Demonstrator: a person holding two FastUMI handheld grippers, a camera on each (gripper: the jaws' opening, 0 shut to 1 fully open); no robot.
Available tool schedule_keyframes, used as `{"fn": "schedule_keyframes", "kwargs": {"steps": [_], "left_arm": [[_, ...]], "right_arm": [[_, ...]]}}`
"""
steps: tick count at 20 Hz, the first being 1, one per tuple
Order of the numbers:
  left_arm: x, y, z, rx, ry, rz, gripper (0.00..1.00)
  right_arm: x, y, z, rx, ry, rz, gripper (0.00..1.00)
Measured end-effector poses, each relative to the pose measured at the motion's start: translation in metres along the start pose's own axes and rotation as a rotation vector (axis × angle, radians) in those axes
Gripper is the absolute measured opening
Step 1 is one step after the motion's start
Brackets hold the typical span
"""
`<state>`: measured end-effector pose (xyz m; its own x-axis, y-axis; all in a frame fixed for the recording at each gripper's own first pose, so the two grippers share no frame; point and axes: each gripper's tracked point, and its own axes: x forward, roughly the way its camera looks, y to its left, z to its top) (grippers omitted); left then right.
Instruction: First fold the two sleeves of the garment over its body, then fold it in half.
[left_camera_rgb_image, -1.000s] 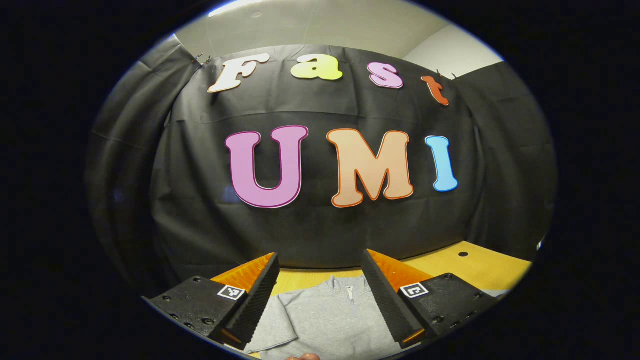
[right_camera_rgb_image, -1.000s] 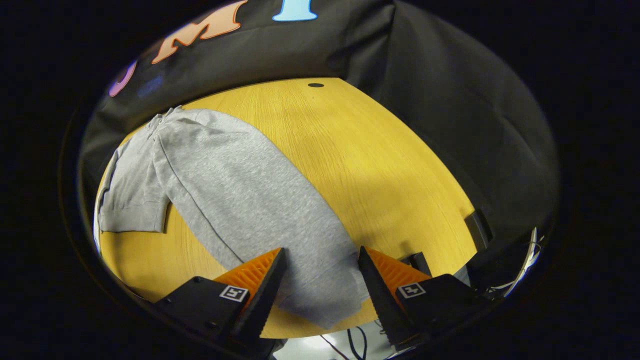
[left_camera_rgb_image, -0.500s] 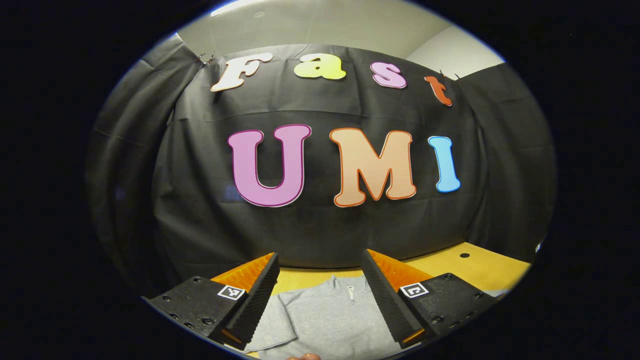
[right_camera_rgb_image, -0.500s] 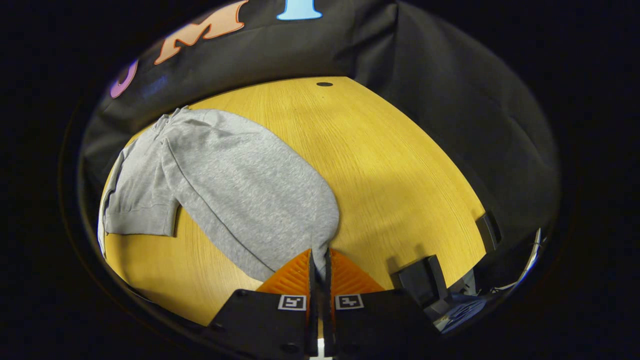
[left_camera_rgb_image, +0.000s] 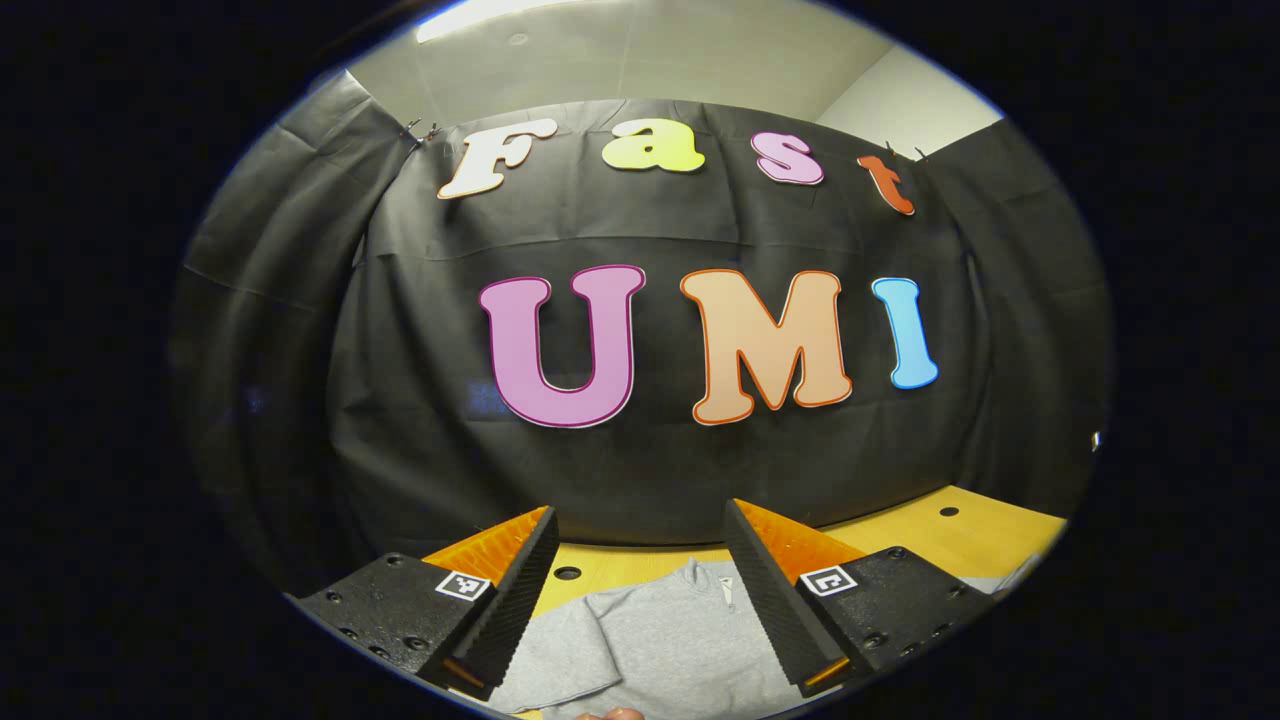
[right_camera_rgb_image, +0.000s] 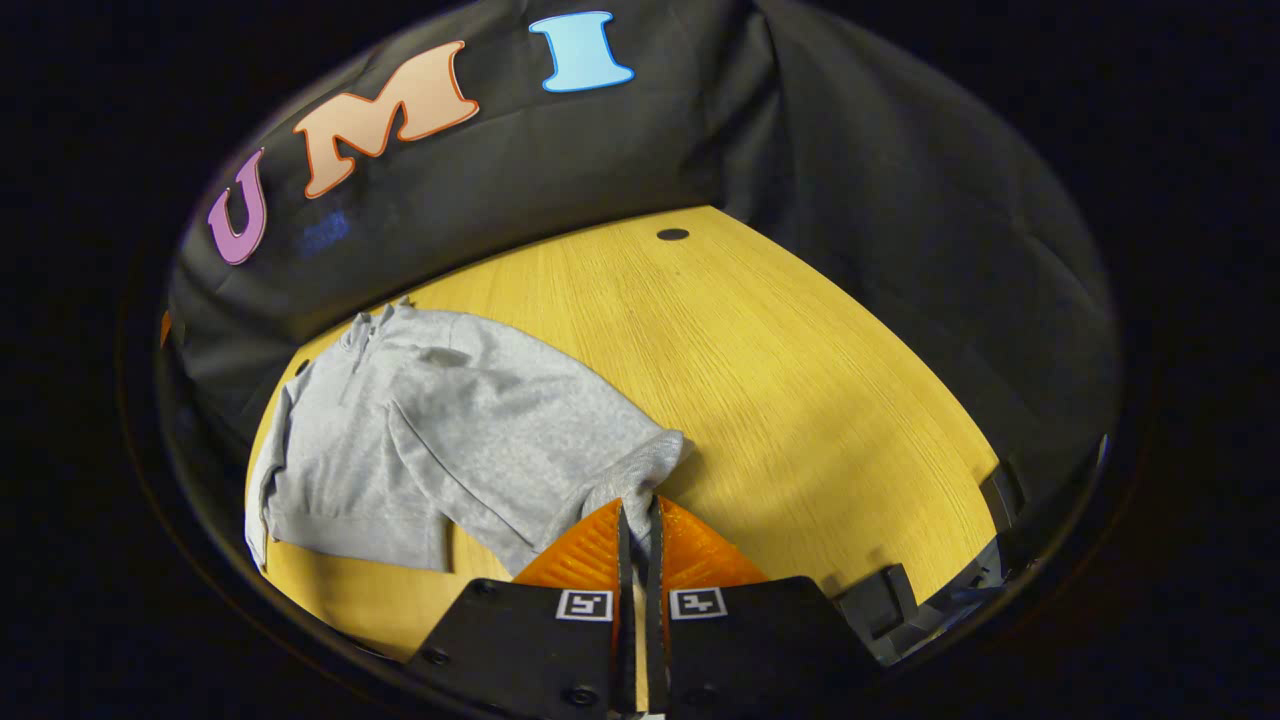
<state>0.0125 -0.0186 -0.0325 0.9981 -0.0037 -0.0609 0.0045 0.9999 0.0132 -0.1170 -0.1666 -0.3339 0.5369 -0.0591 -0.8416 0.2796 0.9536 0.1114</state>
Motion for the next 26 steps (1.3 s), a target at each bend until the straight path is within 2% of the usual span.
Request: {"fn": "schedule_keyframes", "kwargs": {"steps": [1,2,4,5,7,8,10,11,12,14,15,17,18,19,20,26], "left_arm": [[-0.002,0.005,0.000,0.002,0.002,0.010,1.00],[-0.003,0.010,0.000,0.003,0.003,0.021,0.96],[-0.007,0.022,-0.001,0.005,0.005,0.045,1.00],[-0.009,0.026,-0.001,0.006,0.007,0.056,0.96],[-0.014,0.037,-0.002,0.010,0.011,0.079,0.96],[-0.016,0.042,-0.001,0.010,0.012,0.092,1.00],[-0.021,0.055,-0.003,0.013,0.017,0.119,0.99],[-0.023,0.062,-0.004,0.015,0.019,0.133,0.96],[-0.025,0.068,-0.004,0.017,0.021,0.147,0.99],[-0.030,0.081,-0.005,0.017,0.026,0.176,0.96],[-0.033,0.086,-0.006,0.016,0.028,0.188,0.99],[-0.038,0.096,-0.007,0.015,0.036,0.208,0.99],[-0.043,0.103,-0.006,0.014,0.031,0.222,0.96],[-0.046,0.110,-0.003,0.012,0.023,0.238,0.99],[-0.050,0.118,-0.002,0.011,0.019,0.255,0.96],[-0.076,0.165,-0.005,-0.005,0.022,0.364,0.96]], "right_arm": [[0.001,0.008,0.010,0.005,-0.014,0.016,0.06],[0.001,0.017,0.020,0.014,-0.029,0.037,0.06],[0.002,0.032,0.038,0.042,-0.049,0.071,0.06],[0.003,0.041,0.048,0.061,-0.059,0.091,0.05],[0.005,0.058,0.062,0.090,-0.072,0.124,0.06],[0.005,0.064,0.069,0.086,-0.077,0.126,0.06],[0.007,0.079,0.083,0.038,-0.103,0.140,0.07],[0.006,0.088,0.090,0.014,-0.117,0.151,0.05],[0.004,0.099,0.098,-0.005,-0.129,0.165,0.07],[0.004,0.123,0.111,-0.026,-0.149,0.201,0.06],[0.006,0.135,0.118,-0.038,-0.158,0.219,0.06],[0.008,0.157,0.125,-0.070,-0.174,0.239,0.06],[0.007,0.169,0.130,-0.088,-0.183,0.254,0.06],[0.006,0.180,0.135,-0.103,-0.193,0.269,0.06],[0.004,0.192,0.138,-0.115,-0.200,0.287,0.07],[0.002,0.275,0.150,-0.186,-0.217,0.391,0.06]]}}
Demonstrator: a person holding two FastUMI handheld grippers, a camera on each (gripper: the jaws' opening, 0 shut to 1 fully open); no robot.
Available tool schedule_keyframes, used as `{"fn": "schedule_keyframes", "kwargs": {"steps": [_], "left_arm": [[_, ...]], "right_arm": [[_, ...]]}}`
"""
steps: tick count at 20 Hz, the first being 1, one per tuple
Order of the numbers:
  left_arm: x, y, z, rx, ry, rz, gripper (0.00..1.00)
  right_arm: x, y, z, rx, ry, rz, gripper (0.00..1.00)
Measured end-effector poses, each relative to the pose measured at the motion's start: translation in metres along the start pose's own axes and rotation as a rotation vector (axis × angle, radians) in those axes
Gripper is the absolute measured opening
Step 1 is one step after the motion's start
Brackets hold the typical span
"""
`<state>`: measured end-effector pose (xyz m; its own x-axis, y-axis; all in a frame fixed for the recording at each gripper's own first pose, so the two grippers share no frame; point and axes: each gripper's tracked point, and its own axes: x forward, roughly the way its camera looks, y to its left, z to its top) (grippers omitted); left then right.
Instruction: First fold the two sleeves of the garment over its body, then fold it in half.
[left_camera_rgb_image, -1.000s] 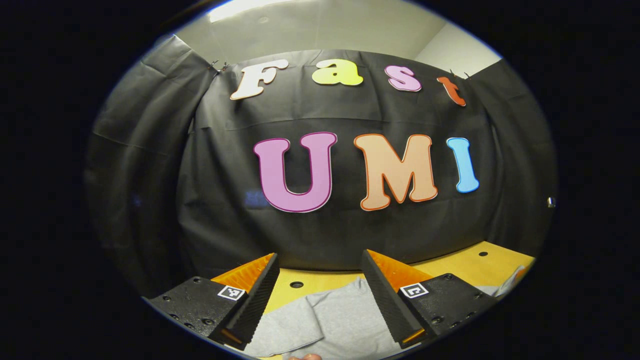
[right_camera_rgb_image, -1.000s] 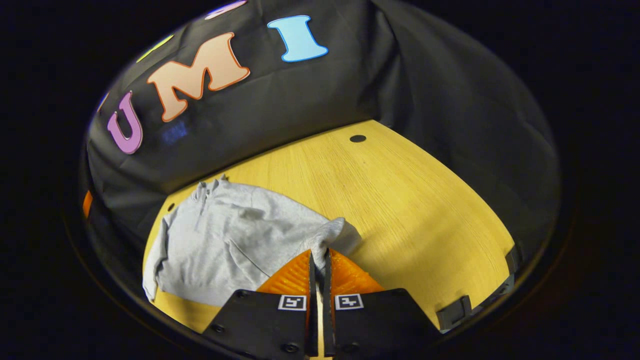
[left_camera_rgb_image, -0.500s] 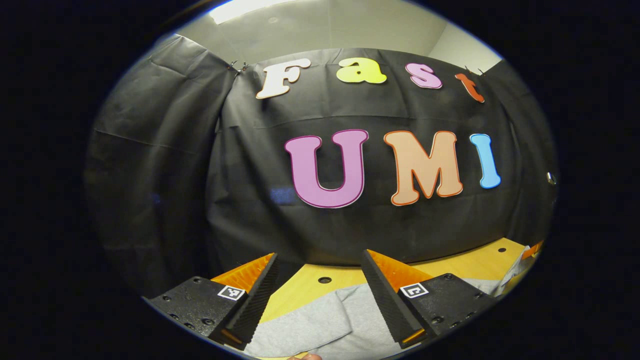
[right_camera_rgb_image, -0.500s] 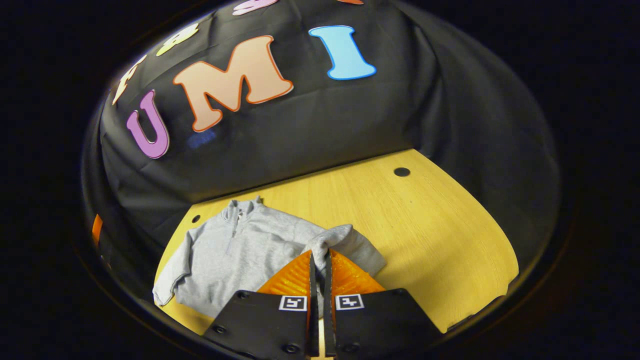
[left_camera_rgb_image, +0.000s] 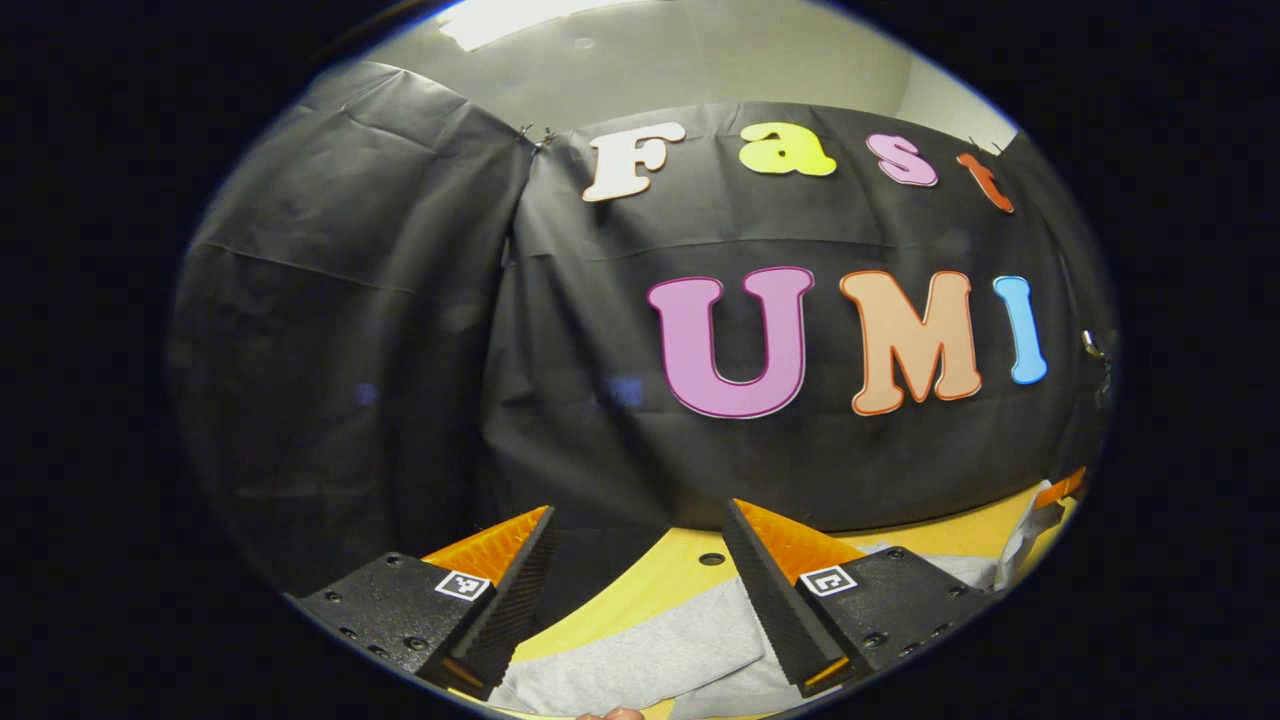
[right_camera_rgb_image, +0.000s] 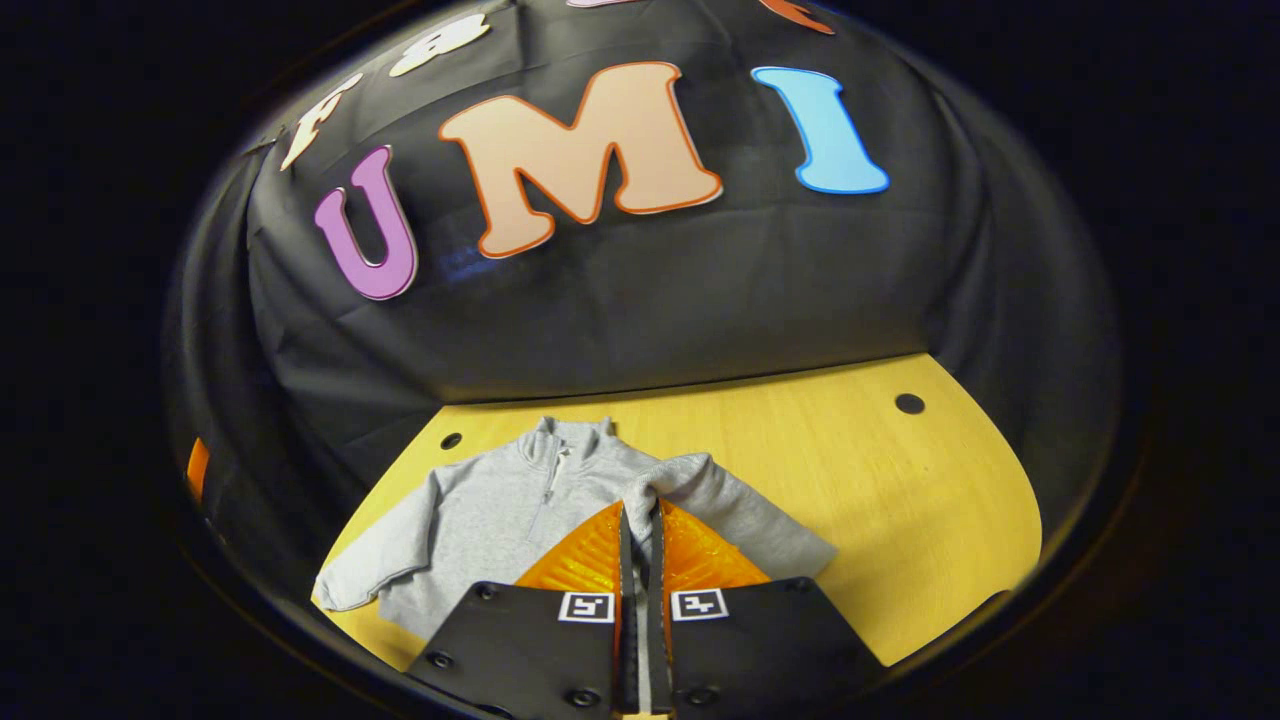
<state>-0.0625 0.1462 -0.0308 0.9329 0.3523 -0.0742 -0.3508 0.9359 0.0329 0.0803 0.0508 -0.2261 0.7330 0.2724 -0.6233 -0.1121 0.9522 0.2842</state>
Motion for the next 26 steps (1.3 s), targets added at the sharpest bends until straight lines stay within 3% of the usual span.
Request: {"fn": "schedule_keyframes", "kwargs": {"steps": [4,12,19,21,26], "left_arm": [[-0.007,0.030,-0.011,-0.005,0.028,0.052,1.00],[-0.026,0.091,-0.022,0.006,0.059,0.164,0.96],[-0.045,0.143,-0.034,0.044,0.091,0.239,1.00],[-0.050,0.157,-0.040,0.043,0.114,0.259,0.96],[-0.062,0.184,-0.054,0.056,0.154,0.298,1.00]], "right_arm": [[0.025,0.051,0.007,-0.037,-0.001,0.068,0.06],[0.079,0.147,-0.003,-0.163,0.029,0.158,0.06],[0.121,0.228,-0.052,-0.228,0.106,0.232,0.06],[0.137,0.243,-0.071,-0.246,0.137,0.230,0.06],[0.162,0.264,-0.110,-0.261,0.211,0.218,0.09]]}}
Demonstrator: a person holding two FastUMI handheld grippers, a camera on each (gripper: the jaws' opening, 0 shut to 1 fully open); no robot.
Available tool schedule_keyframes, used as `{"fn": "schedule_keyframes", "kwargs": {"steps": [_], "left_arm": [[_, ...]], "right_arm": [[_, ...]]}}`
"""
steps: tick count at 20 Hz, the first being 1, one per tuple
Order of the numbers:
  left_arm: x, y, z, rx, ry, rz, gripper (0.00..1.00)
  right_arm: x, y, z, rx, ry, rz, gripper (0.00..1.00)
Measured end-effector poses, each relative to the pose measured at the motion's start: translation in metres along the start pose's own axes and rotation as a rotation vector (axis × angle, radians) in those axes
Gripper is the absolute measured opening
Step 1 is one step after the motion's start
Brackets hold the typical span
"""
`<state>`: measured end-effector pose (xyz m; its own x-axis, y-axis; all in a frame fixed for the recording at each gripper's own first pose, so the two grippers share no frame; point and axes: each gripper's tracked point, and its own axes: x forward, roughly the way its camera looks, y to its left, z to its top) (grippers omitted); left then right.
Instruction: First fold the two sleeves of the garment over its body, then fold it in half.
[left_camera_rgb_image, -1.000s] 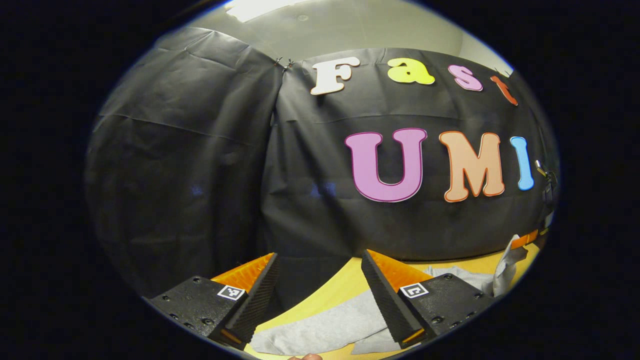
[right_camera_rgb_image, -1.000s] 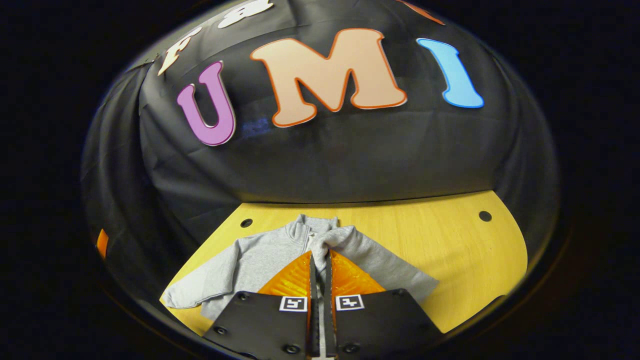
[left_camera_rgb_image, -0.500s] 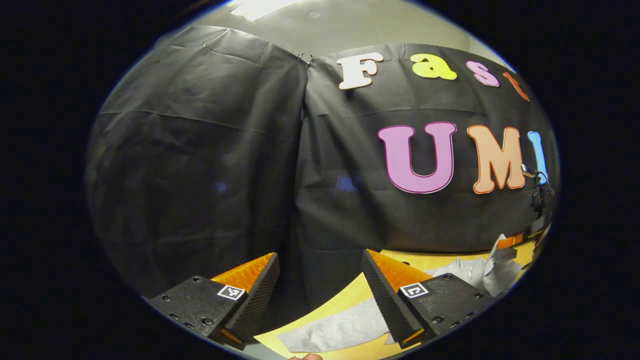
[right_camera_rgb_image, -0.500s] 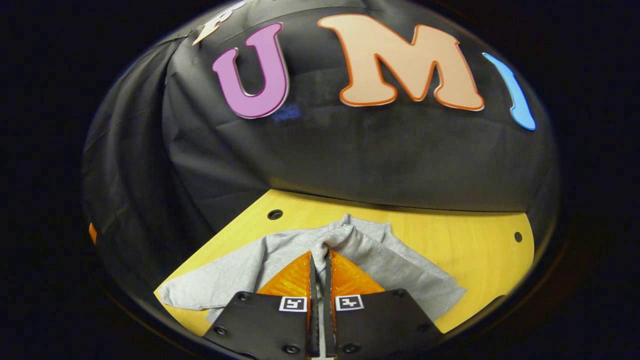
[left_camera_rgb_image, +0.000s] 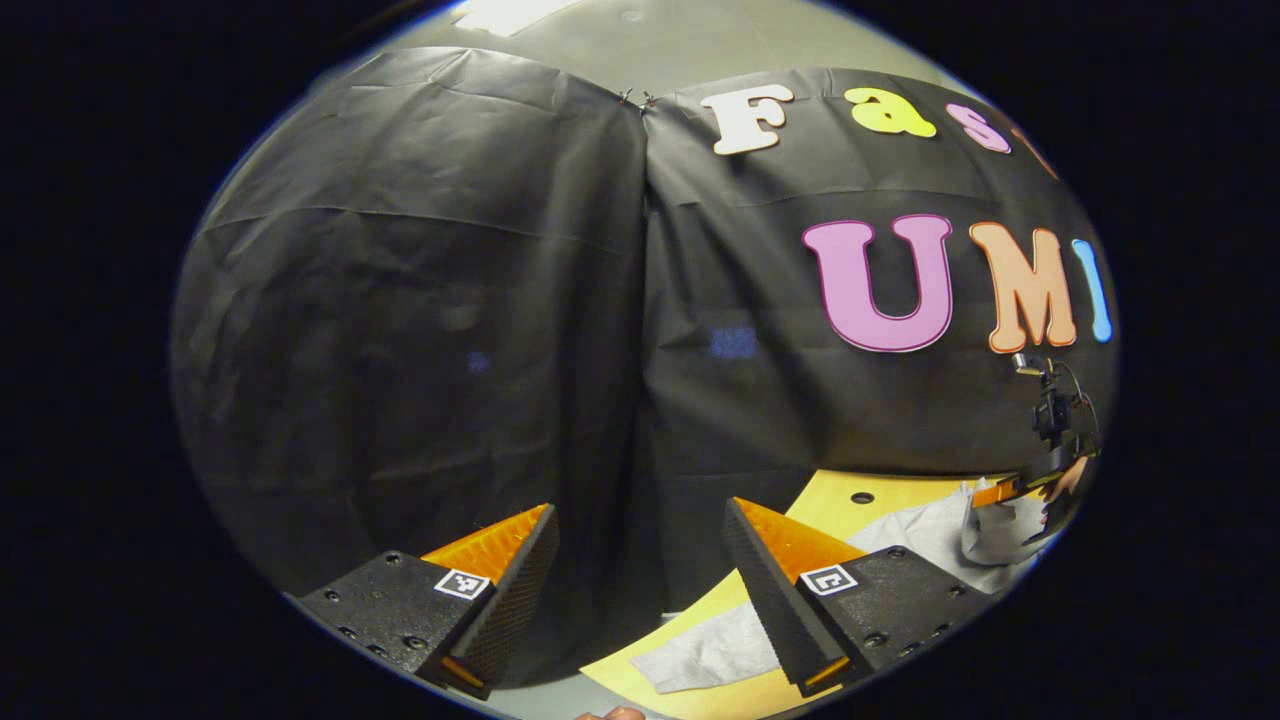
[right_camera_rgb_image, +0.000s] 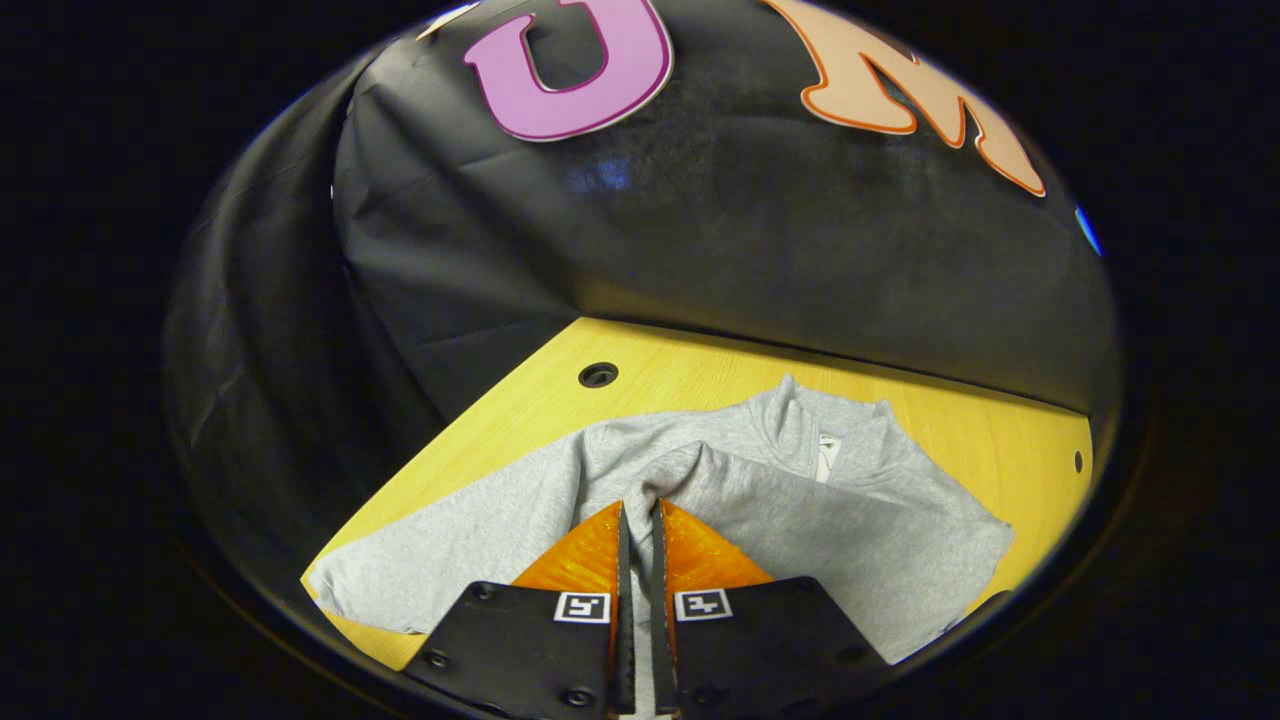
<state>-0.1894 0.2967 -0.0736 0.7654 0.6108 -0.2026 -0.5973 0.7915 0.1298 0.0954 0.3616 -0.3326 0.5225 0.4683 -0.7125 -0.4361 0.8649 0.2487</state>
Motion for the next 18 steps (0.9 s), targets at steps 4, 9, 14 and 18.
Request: {"fn": "schedule_keyframes", "kwargs": {"steps": [4,9,14,18], "left_arm": [[-0.001,0.016,-0.025,-0.007,0.053,0.024,0.96],[0.009,0.011,-0.067,-0.013,0.136,-0.004,0.96],[0.016,-0.012,-0.130,0.005,0.255,-0.071,1.00],[0.016,-0.033,-0.180,-0.060,0.409,-0.120,1.00]], "right_arm": [[0.006,0.015,-0.008,0.017,0.019,0.023,0.20],[-0.019,0.018,0.008,-0.065,-0.077,0.026,1.00],[-0.061,-0.006,0.016,-0.105,-0.168,-0.029,0.98],[-0.088,-0.040,0.008,-0.102,-0.174,-0.076,0.99]]}}
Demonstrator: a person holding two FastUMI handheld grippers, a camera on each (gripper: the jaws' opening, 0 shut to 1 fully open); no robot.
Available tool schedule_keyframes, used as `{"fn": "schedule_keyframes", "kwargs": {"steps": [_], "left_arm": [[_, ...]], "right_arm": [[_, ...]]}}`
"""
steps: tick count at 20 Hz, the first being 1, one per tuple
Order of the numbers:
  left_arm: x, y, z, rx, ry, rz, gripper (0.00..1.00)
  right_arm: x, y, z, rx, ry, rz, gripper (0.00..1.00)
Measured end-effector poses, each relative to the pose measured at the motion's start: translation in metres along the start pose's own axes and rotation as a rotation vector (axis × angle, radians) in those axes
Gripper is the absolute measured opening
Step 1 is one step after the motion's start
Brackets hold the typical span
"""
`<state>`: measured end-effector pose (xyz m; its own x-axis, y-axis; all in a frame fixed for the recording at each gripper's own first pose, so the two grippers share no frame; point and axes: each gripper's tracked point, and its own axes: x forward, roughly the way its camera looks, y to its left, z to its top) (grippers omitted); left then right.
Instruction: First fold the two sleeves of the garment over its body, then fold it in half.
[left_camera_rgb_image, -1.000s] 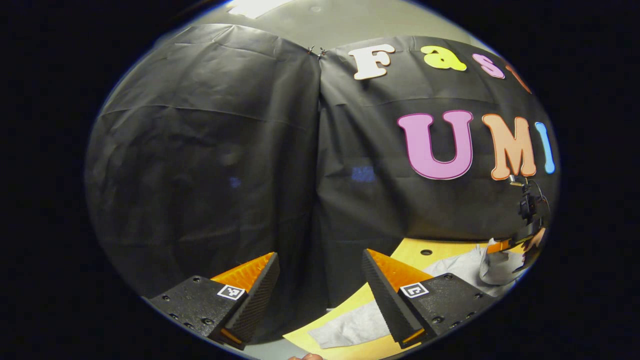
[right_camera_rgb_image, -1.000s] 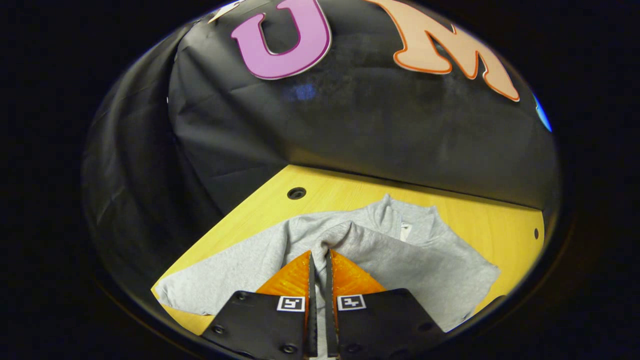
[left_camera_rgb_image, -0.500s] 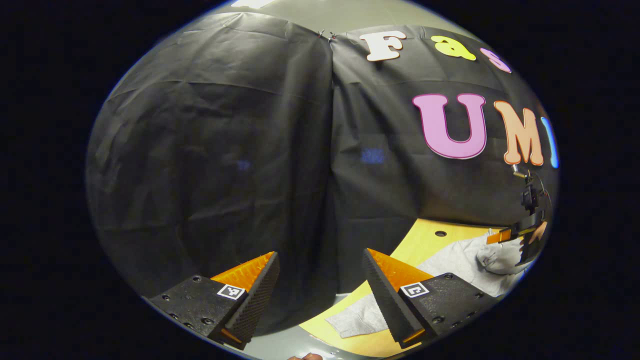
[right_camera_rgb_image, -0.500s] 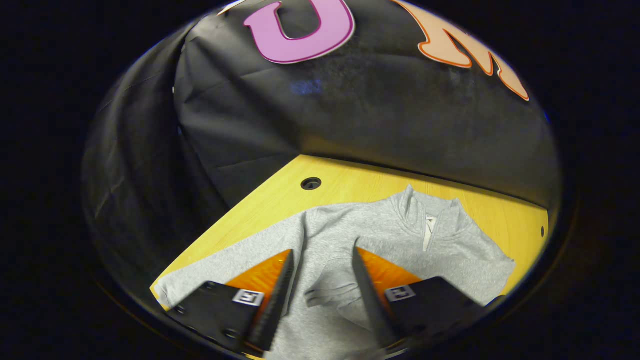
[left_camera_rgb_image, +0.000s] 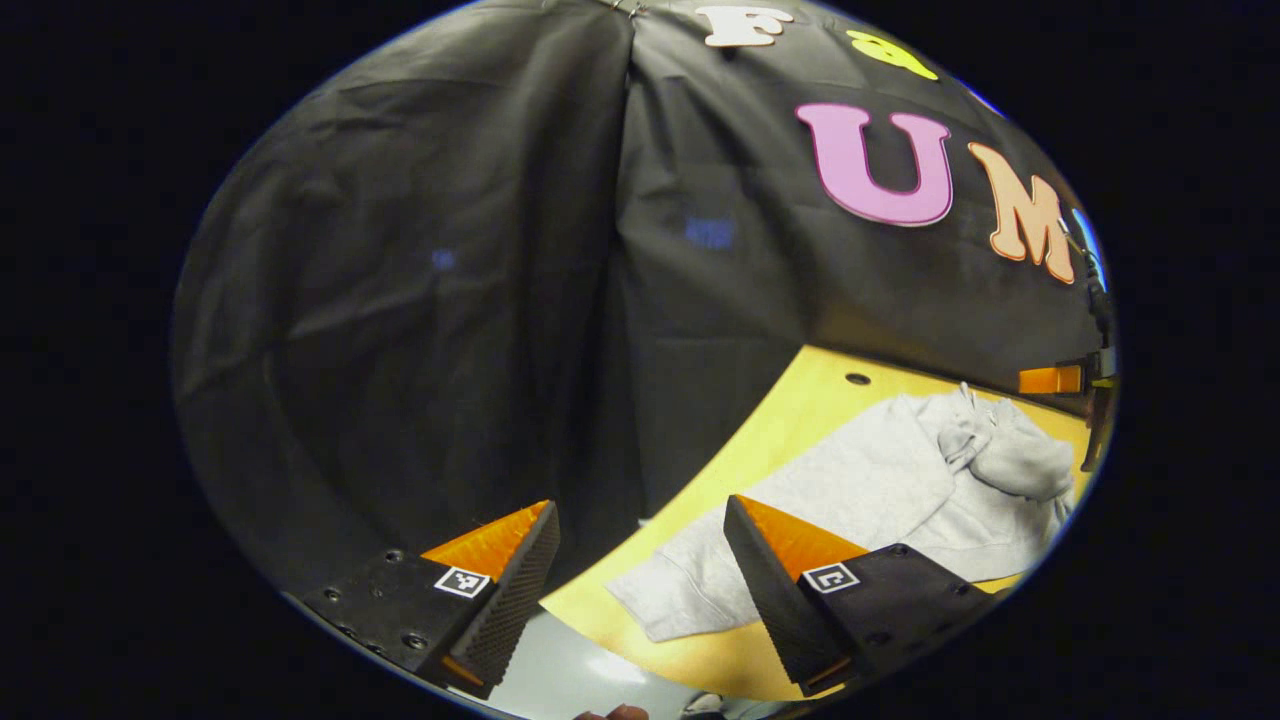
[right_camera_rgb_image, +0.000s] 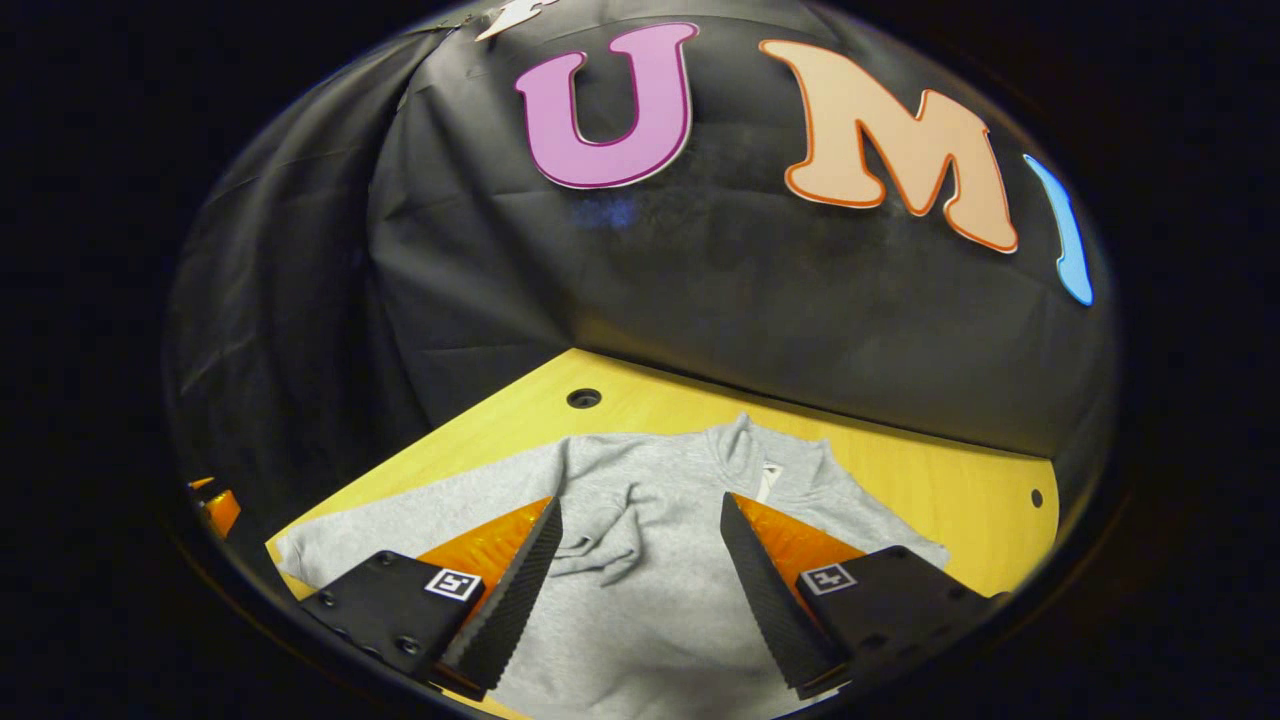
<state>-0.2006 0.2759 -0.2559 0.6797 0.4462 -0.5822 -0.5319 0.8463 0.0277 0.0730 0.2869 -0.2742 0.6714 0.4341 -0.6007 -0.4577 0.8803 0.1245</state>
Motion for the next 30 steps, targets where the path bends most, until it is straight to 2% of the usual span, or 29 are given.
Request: {"fn": "schedule_keyframes", "kwargs": {"steps": [4,7,11,15,18,20,21,24,25,27,30], "left_arm": [[0.019,-0.006,-0.035,-0.028,0.101,-0.006,0.98],[0.034,-0.008,-0.059,-0.004,0.172,-0.003,0.97],[0.044,-0.006,-0.084,0.015,0.253,0.008,0.98],[0.048,-0.007,-0.092,0.018,0.278,0.001,1.00],[0.046,-0.009,-0.093,-0.013,0.313,-0.016,0.97],[0.049,-0.013,-0.092,0.003,0.316,-0.046,0.87],[0.049,-0.022,-0.095,0.010,0.320,-0.070,0.76],[0.052,-0.034,-0.092,0.009,0.332,-0.110,0.36],[0.053,-0.036,-0.092,-0.007,0.340,-0.103,0.16],[0.054,-0.038,-0.090,-0.019,0.338,-0.082,0.01],[0.051,-0.045,-0.073,0.007,0.313,-0.103,0.00]], "right_arm": [[-0.024,-0.038,-0.012,0.051,0.014,-0.047,1.00],[-0.041,-0.070,-0.017,0.074,0.017,-0.097,0.99],[-0.060,-0.098,-0.026,0.066,0.024,-0.125,0.99],[-0.076,-0.106,-0.033,0.084,0.033,-0.117,0.99],[-0.081,-0.111,-0.040,0.084,0.037,-0.116,0.99],[-0.085,-0.110,-0.043,0.085,0.033,-0.107,0.99],[-0.086,-0.108,-0.044,0.088,0.033,-0.096,0.99],[-0.089,-0.107,-0.055,0.088,0.051,-0.085,0.99],[-0.091,-0.107,-0.057,0.089,0.053,-0.085,0.99],[-0.097,-0.108,-0.053,0.086,0.029,-0.088,0.99],[-0.111,-0.115,-0.057,0.062,0.011,-0.093,0.99]]}}
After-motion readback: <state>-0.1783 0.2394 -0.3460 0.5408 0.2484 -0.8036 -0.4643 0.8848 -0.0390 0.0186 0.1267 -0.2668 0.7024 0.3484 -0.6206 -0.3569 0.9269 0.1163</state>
